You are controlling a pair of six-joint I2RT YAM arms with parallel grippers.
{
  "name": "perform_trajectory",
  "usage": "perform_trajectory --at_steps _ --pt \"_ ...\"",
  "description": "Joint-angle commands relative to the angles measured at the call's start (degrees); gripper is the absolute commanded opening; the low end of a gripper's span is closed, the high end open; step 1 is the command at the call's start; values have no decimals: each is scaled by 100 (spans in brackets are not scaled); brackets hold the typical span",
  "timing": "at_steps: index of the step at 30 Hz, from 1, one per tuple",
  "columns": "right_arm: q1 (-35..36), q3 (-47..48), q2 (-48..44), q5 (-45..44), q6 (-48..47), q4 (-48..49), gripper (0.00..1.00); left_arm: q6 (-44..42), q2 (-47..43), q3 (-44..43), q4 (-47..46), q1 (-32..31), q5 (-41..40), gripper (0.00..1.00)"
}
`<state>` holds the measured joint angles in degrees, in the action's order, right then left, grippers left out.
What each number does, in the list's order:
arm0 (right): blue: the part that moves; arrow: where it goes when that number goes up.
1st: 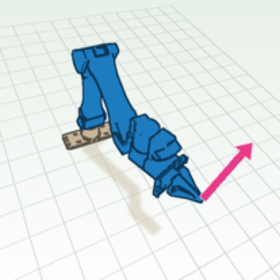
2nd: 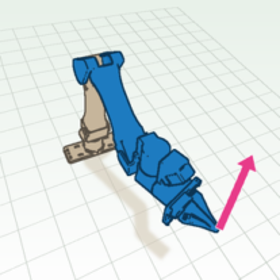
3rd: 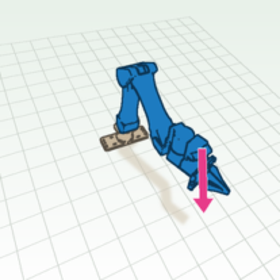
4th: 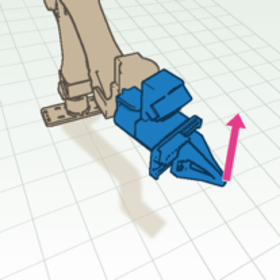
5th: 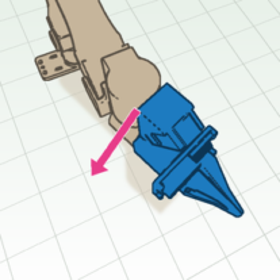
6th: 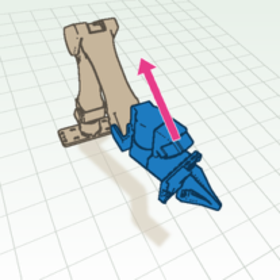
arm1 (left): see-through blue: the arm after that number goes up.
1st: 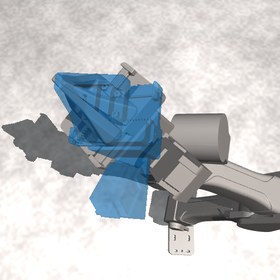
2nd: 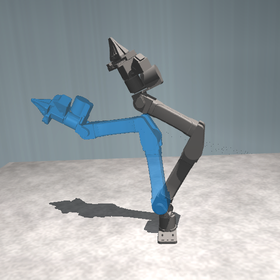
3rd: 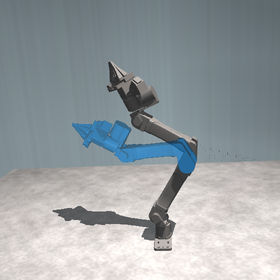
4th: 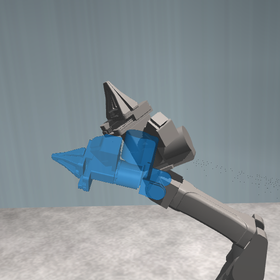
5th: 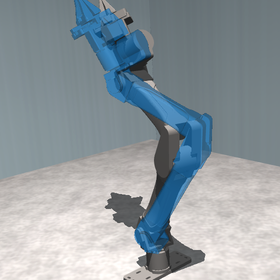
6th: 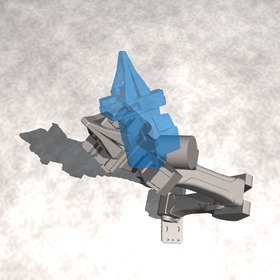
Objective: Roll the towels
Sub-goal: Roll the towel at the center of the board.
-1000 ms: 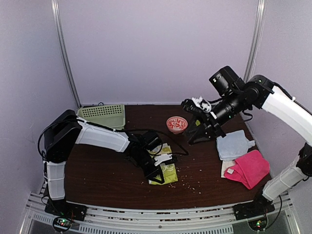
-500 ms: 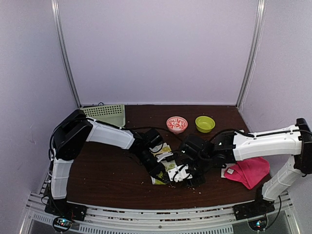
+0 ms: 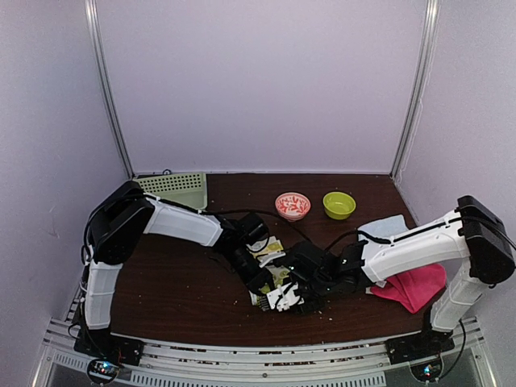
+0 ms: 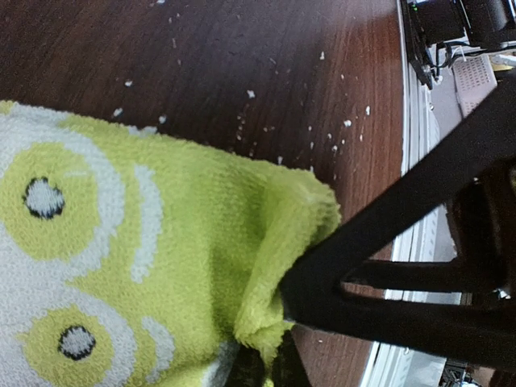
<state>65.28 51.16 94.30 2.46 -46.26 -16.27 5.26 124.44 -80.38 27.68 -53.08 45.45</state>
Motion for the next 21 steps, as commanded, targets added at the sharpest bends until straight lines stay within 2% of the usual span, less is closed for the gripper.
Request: perform_trajectory --at_steps 1,8,14,17,21 --pt "29 -111 226 -264 -357 357 41 -11 280 66 255 34 -367 0" --pt "-11 81 697 -340 -312 166 28 -64 226 139 255 70 -370 0" --pt "-172 367 963 74 -235 -507 11 -112 -450 691 -37 238 -317 23" --pt "-234 527 1007 435 -131 -925 8 98 -1024 1291 -421 547 -501 34" --pt "-410 1041 1148 1378 193 -1800 6 194 -1978 2097 -934 650 -1113 41"
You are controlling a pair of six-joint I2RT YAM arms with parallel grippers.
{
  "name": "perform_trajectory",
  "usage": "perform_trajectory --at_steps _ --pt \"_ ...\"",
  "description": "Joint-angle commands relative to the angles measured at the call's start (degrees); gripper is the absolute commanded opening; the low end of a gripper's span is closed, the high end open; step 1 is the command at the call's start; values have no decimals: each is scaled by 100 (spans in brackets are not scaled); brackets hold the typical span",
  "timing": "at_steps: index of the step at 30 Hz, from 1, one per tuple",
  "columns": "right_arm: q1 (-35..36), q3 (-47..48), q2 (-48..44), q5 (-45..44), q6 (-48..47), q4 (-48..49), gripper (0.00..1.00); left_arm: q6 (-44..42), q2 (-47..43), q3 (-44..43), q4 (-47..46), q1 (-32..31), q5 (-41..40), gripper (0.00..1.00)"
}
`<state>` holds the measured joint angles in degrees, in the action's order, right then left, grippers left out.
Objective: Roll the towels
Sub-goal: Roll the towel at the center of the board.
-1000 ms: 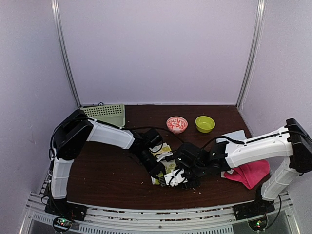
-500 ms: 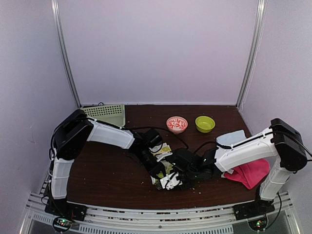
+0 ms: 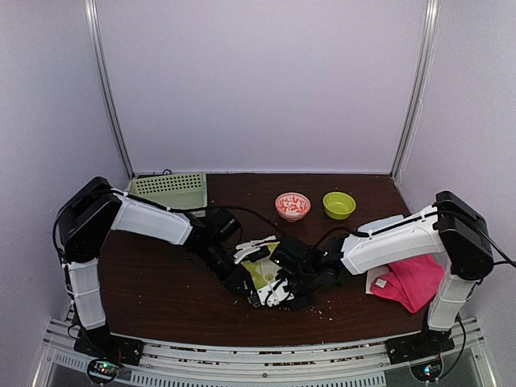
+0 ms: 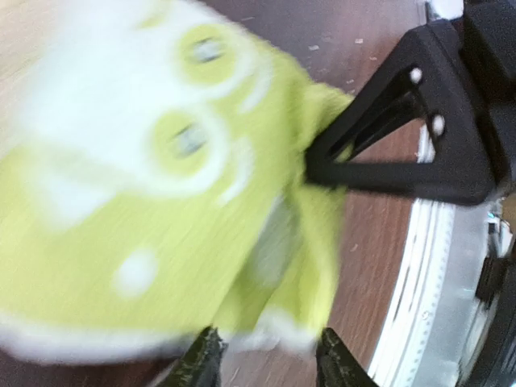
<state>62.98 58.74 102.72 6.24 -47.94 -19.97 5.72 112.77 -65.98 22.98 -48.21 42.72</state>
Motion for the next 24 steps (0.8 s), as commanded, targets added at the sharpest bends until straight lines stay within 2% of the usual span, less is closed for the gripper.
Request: perform_trajectory --at_steps 1,3,7,10,12,15,17,24 --pt "-245 436 359 1252 417 -1653 6 247 -1093 873 -679 162 -882 45" --pt "-404 778 526 1743 569 -2128 5 497 -1684 1284 -1058 162 -1050 53" --pt "-952 1833 1247 2816 661 -3353 2 971 -3118 1937 -1652 154 -2049 55" --pt "-1283 2718 1895 3493 576 -4304 2 1320 -4339 2473 -2584 100 -2313 57" --pt "-1425 3219 2356 3678 562 -4841 2 1051 -4665 2351 -2683 -261 -2731 57" --pt "-1599 3925 3075 4057 290 -5713 2 149 -4427 1730 -2165 -1064 -3482 55" --pt "-1680 4078 3338 4103 382 -5776 3 -368 -3989 1309 -1659 -1546 -3870 54" --pt "-1778 4224 3671 4010 685 -5737 2 -1284 -2414 411 -888 -2191 -3986 51"
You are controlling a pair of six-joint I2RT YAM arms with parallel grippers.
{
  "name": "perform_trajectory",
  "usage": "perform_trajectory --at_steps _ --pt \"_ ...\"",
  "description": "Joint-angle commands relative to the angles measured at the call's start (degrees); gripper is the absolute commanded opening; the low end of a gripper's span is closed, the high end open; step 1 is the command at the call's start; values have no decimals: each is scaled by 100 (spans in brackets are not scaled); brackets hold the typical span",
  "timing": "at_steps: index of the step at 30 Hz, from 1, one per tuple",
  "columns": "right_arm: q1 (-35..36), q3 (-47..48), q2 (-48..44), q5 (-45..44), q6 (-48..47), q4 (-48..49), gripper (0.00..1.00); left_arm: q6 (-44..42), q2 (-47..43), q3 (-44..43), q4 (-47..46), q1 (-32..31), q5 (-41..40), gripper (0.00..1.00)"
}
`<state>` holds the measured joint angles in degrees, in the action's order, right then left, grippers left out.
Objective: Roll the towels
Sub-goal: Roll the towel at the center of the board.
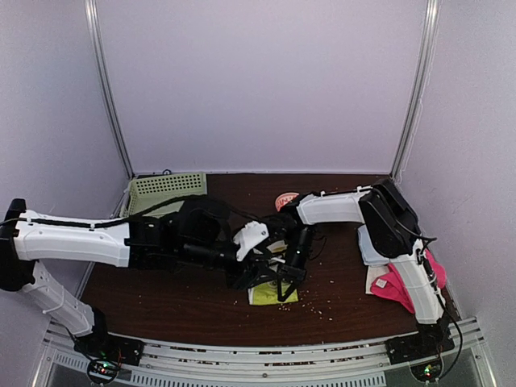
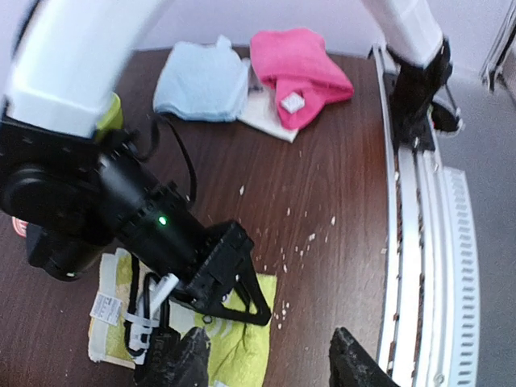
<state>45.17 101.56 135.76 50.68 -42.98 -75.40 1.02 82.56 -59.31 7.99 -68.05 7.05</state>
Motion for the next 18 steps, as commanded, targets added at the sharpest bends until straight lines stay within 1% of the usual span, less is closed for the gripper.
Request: perform_trajectory --at_steps 1,4,7,10,13,18 --pt "4 -51 365 -440 206 -171 2 -889 784 -391 720 -235 -478 49" --pt "-8 -40 337 -428 133 -226 2 -1104 1322 -665 1045 -244 -708 45" --pt "-8 -24 333 -432 139 -230 2 -1324 1769 -817 1175 -272 -898 45" --pt "-7 -22 365 -379 139 -221 2 -1501 2060 -828 1053 -289 -1003 46" --pt "-4 -22 392 -328 139 -213 2 -1651 2350 -866 959 -296 -1122 45" --pt "-8 -22 381 -314 129 -195 2 -1744 2660 -913 799 -292 -931 37"
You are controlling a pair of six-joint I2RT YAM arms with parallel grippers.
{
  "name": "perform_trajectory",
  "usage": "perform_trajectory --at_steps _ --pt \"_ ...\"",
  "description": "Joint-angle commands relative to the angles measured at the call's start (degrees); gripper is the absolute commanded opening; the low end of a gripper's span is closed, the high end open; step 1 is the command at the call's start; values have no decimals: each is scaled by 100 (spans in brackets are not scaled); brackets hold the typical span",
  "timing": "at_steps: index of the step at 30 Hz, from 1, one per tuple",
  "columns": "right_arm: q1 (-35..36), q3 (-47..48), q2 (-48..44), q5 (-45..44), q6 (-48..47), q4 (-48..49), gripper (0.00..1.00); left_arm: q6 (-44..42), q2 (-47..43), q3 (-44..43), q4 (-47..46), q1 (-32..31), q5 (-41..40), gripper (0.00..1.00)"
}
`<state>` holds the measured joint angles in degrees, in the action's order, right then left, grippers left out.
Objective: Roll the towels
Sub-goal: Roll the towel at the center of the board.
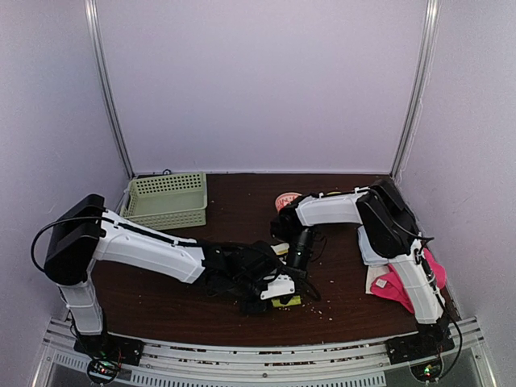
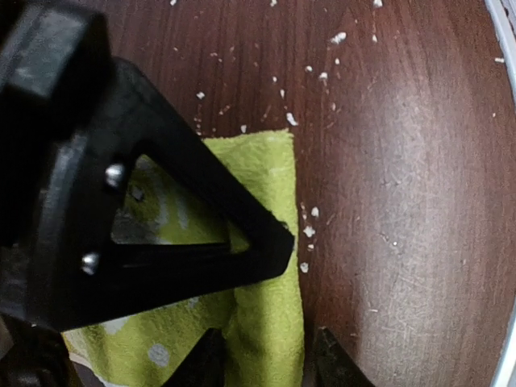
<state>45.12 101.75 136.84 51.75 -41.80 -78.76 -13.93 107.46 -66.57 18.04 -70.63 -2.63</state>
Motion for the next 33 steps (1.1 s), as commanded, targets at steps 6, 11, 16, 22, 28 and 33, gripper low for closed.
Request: perform_trajectory --at_steps 6,11,16,22,28,33 --pt "-4 -7 261 -344 3 135 2 -214 433 -249 -248 -38 74 21" --pt "-93 11 -120 -313 57 113 18 -92 465 -277 -126 -38 13 4" --pt "-381 -33 -1036 -470 737 534 40 196 294 -182 -37 -31 231 1" --pt "-719 -94 -1202 -1039 1342 933 38 529 216 -199 94 -38 399 0" --pt "-525 -430 -939 -2157 1894 1963 27 954 234 -377 375 -38 653 0" --pt "-259 -284 -494 -2594 1953 2220 25 1238 249 -402 483 -38 837 0"
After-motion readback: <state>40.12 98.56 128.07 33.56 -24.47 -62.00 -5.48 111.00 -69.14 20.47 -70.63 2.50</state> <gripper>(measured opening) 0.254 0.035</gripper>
